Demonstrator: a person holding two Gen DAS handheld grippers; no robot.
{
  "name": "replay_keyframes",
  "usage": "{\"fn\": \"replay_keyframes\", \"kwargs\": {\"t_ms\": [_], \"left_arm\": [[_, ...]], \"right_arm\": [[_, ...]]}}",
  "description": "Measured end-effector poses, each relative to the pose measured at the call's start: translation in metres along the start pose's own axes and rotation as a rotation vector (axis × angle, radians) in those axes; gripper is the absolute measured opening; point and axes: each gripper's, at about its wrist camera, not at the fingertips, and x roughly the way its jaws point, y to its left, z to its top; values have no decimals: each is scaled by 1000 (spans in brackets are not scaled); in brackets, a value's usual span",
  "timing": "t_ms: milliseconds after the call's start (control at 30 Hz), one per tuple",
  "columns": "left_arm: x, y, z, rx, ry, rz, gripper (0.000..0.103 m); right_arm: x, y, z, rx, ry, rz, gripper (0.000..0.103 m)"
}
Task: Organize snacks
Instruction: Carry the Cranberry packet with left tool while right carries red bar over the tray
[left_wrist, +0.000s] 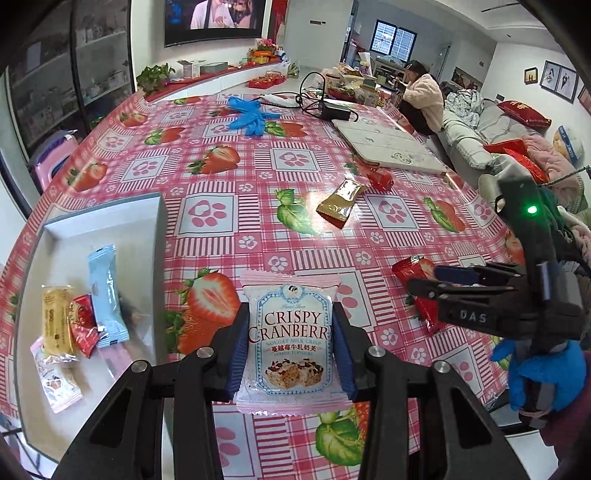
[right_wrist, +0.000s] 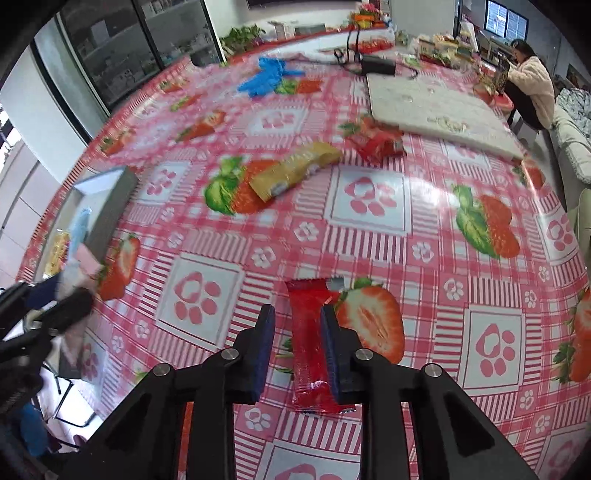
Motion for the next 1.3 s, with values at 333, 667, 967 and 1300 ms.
{"fn": "replay_keyframes", "kwargs": {"t_ms": [333,667,967,1300], "left_arm": [[-27,4,5,-10,-17,-10,44],[-95,72,35,-69,-82,83,45],[-98,142,17,-124,-47,228,45],[-55,189,-9,-213,41,226,45]], "right_arm": [[17,-2,-15,-33,34,-99,25],[-50,52,18,-60,-107,147,23],[-56,161,49,-187,-87,347,23],[-2,247,65,-296,14,361,23]]}}
